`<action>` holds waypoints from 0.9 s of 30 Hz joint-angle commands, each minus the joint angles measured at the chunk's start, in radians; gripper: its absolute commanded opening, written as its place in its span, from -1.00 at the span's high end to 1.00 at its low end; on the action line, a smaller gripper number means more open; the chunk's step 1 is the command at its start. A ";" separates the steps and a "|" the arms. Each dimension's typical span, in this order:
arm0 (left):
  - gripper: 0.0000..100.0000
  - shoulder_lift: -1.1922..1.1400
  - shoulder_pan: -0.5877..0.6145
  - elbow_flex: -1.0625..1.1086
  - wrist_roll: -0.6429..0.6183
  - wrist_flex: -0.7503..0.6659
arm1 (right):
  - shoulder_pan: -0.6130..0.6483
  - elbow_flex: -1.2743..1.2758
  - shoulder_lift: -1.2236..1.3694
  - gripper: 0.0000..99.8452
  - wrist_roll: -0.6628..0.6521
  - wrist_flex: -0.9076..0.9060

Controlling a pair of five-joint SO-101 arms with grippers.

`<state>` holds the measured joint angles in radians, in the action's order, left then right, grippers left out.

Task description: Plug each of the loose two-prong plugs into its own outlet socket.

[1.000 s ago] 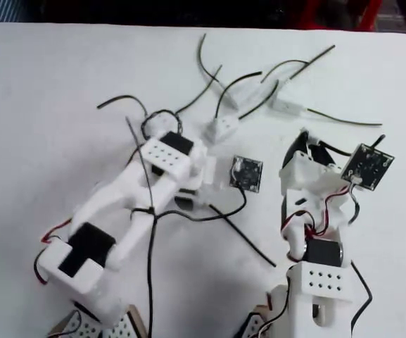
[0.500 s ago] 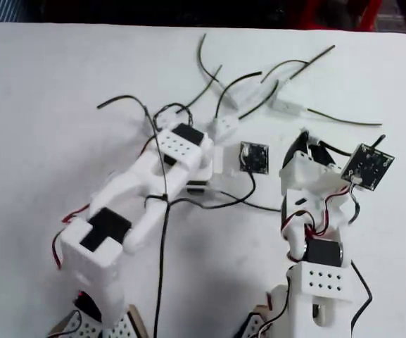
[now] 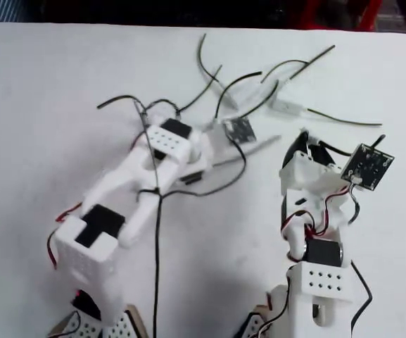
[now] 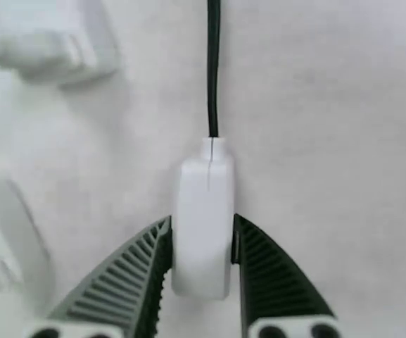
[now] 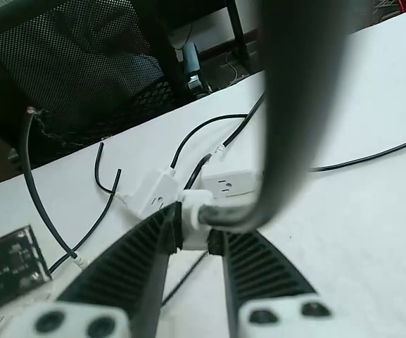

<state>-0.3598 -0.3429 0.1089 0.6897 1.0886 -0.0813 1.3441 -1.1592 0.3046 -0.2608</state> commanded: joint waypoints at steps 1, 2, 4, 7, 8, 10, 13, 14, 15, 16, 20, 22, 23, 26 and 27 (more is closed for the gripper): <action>0.95 0.018 0.065 -0.029 -0.146 -0.018 | -0.005 -0.054 -0.019 0.97 0.008 0.016; 0.95 0.022 0.076 -0.023 -0.167 -0.023 | -0.005 -0.054 -0.019 0.97 0.008 0.016; 0.95 0.048 0.087 0.011 -0.176 -0.032 | -0.005 -0.054 -0.019 0.97 0.008 0.016; 0.95 0.127 0.081 0.123 -0.189 -0.106 | -0.005 -0.054 -0.016 0.97 0.008 0.016; 0.94 0.159 0.077 0.170 -0.206 -0.144 | -0.005 -0.054 -0.016 0.97 0.008 0.016; 0.84 0.223 0.059 0.261 -0.222 -0.196 | -0.004 -0.054 -0.015 0.97 0.006 0.016; 0.54 0.321 0.050 0.359 -0.259 -0.218 | -0.004 -0.054 -0.013 0.97 0.005 0.016; 0.46 0.351 0.050 0.382 -0.293 -0.218 | -0.004 -0.054 -0.013 0.97 0.005 0.016; 0.42 0.380 0.048 0.402 -0.318 -0.218 | -0.004 -0.054 -0.012 0.97 0.005 0.016; 0.41 0.404 0.047 0.419 -0.318 -0.216 | -0.004 -0.054 -0.012 0.97 0.005 0.016; 0.44 0.475 0.007 0.488 -0.261 -0.210 | -0.004 -0.054 -0.012 0.97 0.005 0.016; 0.44 0.490 -0.019 0.519 -0.256 -0.210 | -0.004 -0.054 -0.012 0.97 0.005 0.016; 0.44 0.498 -0.030 0.532 -0.255 -0.210 | -0.004 -0.054 -0.012 0.97 0.005 0.016; 0.44 0.509 -0.056 0.557 -0.255 -0.210 | -0.004 -0.054 -0.012 0.97 0.005 0.015; 0.44 0.513 -0.059 0.562 -0.255 -0.210 | -0.004 -0.054 -0.012 0.97 0.005 0.015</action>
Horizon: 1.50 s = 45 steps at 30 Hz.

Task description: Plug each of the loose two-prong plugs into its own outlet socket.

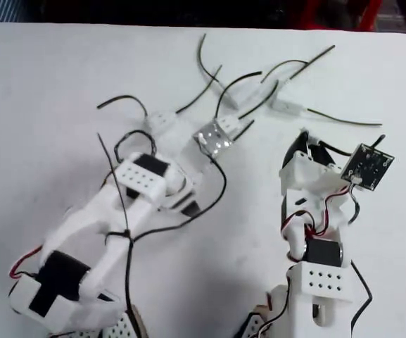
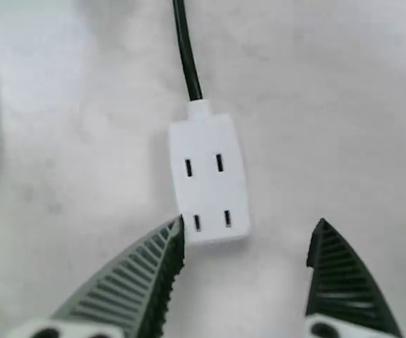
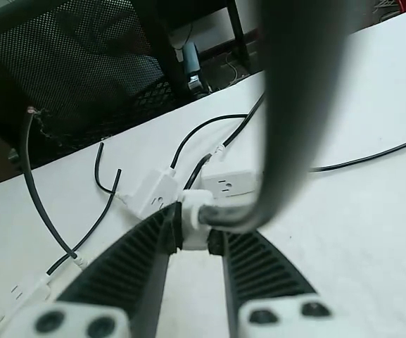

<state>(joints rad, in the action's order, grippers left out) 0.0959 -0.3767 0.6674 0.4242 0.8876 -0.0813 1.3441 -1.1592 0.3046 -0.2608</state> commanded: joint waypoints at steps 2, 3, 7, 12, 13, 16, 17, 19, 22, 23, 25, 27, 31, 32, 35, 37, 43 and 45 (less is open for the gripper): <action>0.44 0.076 -0.016 0.002 0.008 -0.008 | -0.004 -0.054 -0.012 0.97 0.005 0.015; 0.44 0.094 -0.002 0.000 0.006 -0.003 | -0.004 -0.054 -0.012 0.97 0.005 0.015; 0.44 0.245 0.067 -0.006 0.003 0.077 | 0.007 -0.054 -0.012 0.97 0.000 0.015; 0.47 0.486 0.156 0.064 -0.037 0.135 | 0.054 -0.052 -0.010 0.97 -0.074 0.008; 0.48 0.527 0.173 0.092 -0.043 0.137 | 0.065 -0.052 -0.010 0.97 -0.087 -0.005; 0.50 0.642 0.236 0.189 -0.046 0.133 | 0.124 -0.054 -0.010 0.97 -0.132 -0.039; 0.50 0.674 0.257 0.222 -0.046 0.133 | 0.153 -0.054 -0.010 0.97 -0.163 -0.051; 0.50 0.737 0.312 0.292 -0.046 0.132 | 0.216 -0.054 -0.010 0.97 -0.242 -0.081; 0.50 0.816 0.418 0.384 -0.041 0.127 | 0.306 -0.054 -0.010 0.97 -0.347 -0.140; 0.50 0.840 0.458 0.416 -0.041 0.114 | 0.332 -0.054 -0.010 0.97 -0.370 -0.159; 0.50 0.886 0.539 0.483 -0.040 0.063 | 0.380 -0.054 -0.010 0.97 -0.402 -0.188; 0.50 0.929 0.610 0.562 -0.040 -0.006 | 0.435 -0.055 -0.010 0.97 -0.433 -0.216; 0.50 0.998 0.684 0.709 -0.040 -0.137 | 0.544 -0.081 -0.005 0.97 -0.482 -0.282; 0.50 1.015 0.691 0.727 -0.041 -0.152 | 0.564 -0.100 0.005 0.97 -0.482 -0.302; 0.50 1.055 0.716 0.735 -0.049 -0.157 | 0.611 -0.176 0.085 0.97 -0.482 -0.338; 0.50 1.072 0.714 0.747 -0.049 -0.150 | 0.639 -0.229 0.165 0.97 -0.488 -0.337; 0.50 1.073 0.719 0.769 -0.043 -0.157 | 0.688 -0.376 0.424 0.97 -0.592 -0.334; 0.50 1.075 0.719 0.769 -0.043 -0.158 | 0.690 -0.411 0.501 0.97 -0.617 -0.311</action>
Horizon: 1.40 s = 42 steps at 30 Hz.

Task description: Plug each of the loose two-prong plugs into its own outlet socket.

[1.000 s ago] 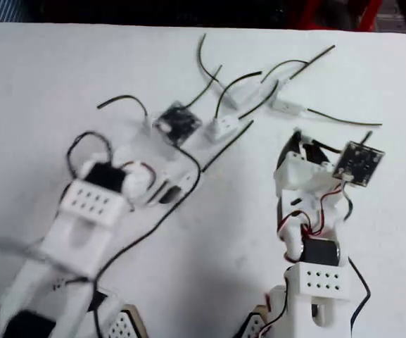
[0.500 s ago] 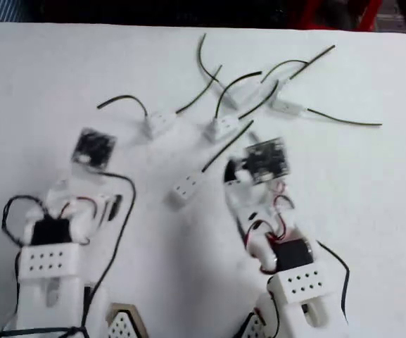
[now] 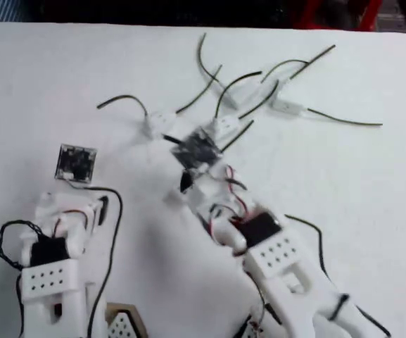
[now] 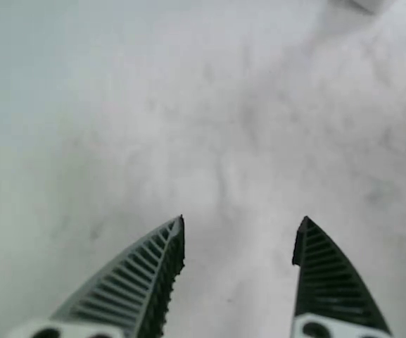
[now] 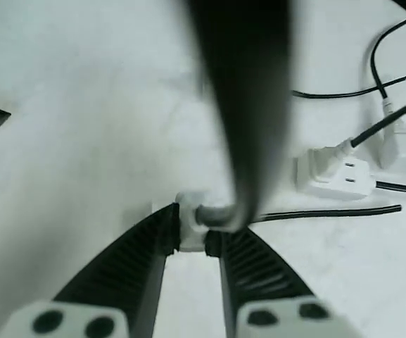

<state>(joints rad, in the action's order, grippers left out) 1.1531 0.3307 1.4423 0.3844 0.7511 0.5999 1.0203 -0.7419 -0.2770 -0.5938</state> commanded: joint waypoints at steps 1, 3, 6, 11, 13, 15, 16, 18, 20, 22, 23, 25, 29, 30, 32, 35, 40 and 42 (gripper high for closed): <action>0.50 0.018 0.012 -0.006 -0.002 -0.021 | 0.010 -0.095 0.119 0.97 -0.038 0.044; 0.50 0.016 0.012 -0.005 -0.002 -0.021 | 0.013 -0.098 0.180 0.97 -0.038 0.099; 0.50 0.015 0.010 -0.005 -0.002 -0.021 | 0.028 -0.098 0.252 0.97 -0.040 0.171; 0.50 0.015 0.008 -0.005 -0.002 -0.021 | 0.033 -0.098 0.312 0.97 -0.037 0.191; 0.50 0.015 0.007 -0.005 0.000 -0.021 | 0.033 -0.097 0.323 0.97 -0.037 0.189; 0.50 0.018 0.007 0.002 0.000 -0.023 | 0.033 -0.084 0.318 0.97 -0.040 0.185; 0.50 0.018 0.007 0.003 0.000 -0.023 | 0.033 -0.075 0.315 0.97 -0.040 0.188; 0.50 0.018 0.007 0.003 0.000 -0.023 | 0.033 -0.066 0.318 0.97 -0.040 0.186; 0.50 0.018 0.007 0.005 0.000 -0.023 | 0.033 -0.066 0.325 0.97 -0.040 0.185; 0.50 0.018 0.007 0.005 0.000 -0.023 | 0.033 -0.057 0.325 0.97 -0.040 0.182; 0.50 0.018 0.007 0.005 0.000 -0.023 | 0.035 -0.051 0.325 0.97 -0.040 0.183; 0.50 0.018 0.007 0.005 0.000 -0.023 | 0.054 -0.041 0.325 0.97 -0.040 0.182; 0.50 0.018 0.007 0.005 0.000 -0.023 | 0.079 -0.012 0.326 0.97 -0.040 0.182; 0.50 0.018 0.007 0.005 0.000 -0.023 | 0.079 -0.011 0.326 0.97 -0.040 0.182; 0.50 0.018 0.007 0.005 0.000 -0.023 | 0.076 -0.003 0.326 0.97 -0.040 0.182; 0.50 0.018 0.007 0.005 0.000 -0.023 | 0.076 0.002 0.326 0.97 -0.040 0.177; 0.50 0.018 0.007 0.005 0.000 -0.023 | 0.065 0.002 0.326 0.97 -0.052 0.153; 0.50 0.018 0.007 0.005 0.000 -0.023 | 0.054 0.002 0.326 0.97 -0.092 0.154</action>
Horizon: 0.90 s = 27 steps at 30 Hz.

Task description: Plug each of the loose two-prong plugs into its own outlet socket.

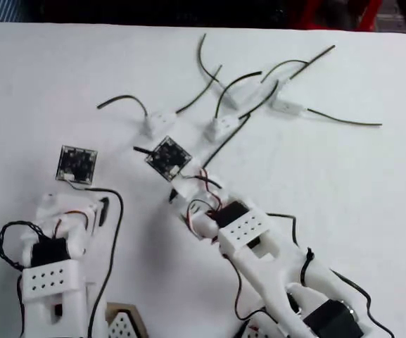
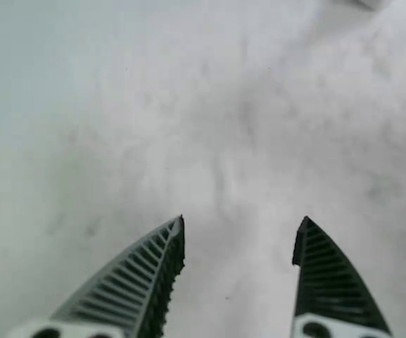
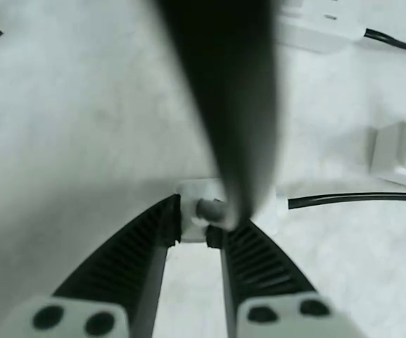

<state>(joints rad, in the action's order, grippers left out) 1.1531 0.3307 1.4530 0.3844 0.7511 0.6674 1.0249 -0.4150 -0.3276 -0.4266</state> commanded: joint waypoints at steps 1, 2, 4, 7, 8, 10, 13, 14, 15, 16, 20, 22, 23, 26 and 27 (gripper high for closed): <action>0.50 0.018 0.007 -0.006 0.000 -0.023 | -0.018 -0.003 -0.001 0.97 -0.055 -0.012; 0.50 0.018 0.007 -0.006 0.000 -0.023 | -0.019 -0.002 -0.001 0.97 -0.069 -0.012; 0.50 0.018 0.007 -0.006 0.000 -0.023 | -0.019 0.000 -0.001 0.97 -0.083 -0.012; 0.50 0.018 0.007 -0.006 0.000 -0.023 | -0.019 -0.002 0.030 0.97 -0.092 -0.005; 0.50 0.018 0.007 -0.006 0.000 -0.023 | -0.019 -0.005 0.051 0.97 -0.095 -0.005; 0.50 0.018 0.007 -0.006 0.000 -0.023 | -0.019 -0.008 0.097 0.97 -0.126 -0.004; 0.50 0.018 0.007 -0.006 0.000 -0.023 | -0.021 -0.018 0.142 0.97 -0.140 -0.004; 0.50 0.018 0.007 -0.006 0.000 -0.023 | -0.021 -0.023 0.150 0.97 -0.140 -0.004; 0.50 0.018 0.007 -0.006 0.000 -0.023 | -0.021 -0.026 0.156 0.97 -0.138 -0.004; 0.50 0.018 0.007 -0.006 0.000 -0.023 | -0.021 -0.026 0.162 0.97 -0.138 -0.004; 0.50 0.018 0.007 -0.006 0.000 -0.023 | -0.021 -0.026 0.166 0.97 -0.138 -0.005; 0.50 0.018 0.007 -0.006 0.000 -0.023 | -0.021 -0.026 0.163 0.97 -0.138 -0.007; 0.50 0.018 0.007 -0.006 0.000 -0.023 | -0.022 -0.026 0.157 0.97 -0.138 -0.007; 0.50 0.018 0.007 -0.006 0.000 -0.023 | -0.051 -0.035 0.136 0.97 -0.138 -0.005; 0.50 0.018 0.007 -0.006 0.000 -0.023 | -0.071 -0.046 0.119 0.97 -0.138 -0.010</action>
<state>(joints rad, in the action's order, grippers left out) 1.1531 0.3307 1.4530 0.3844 0.7511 0.6429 1.0157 -0.2739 -0.4580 -0.4266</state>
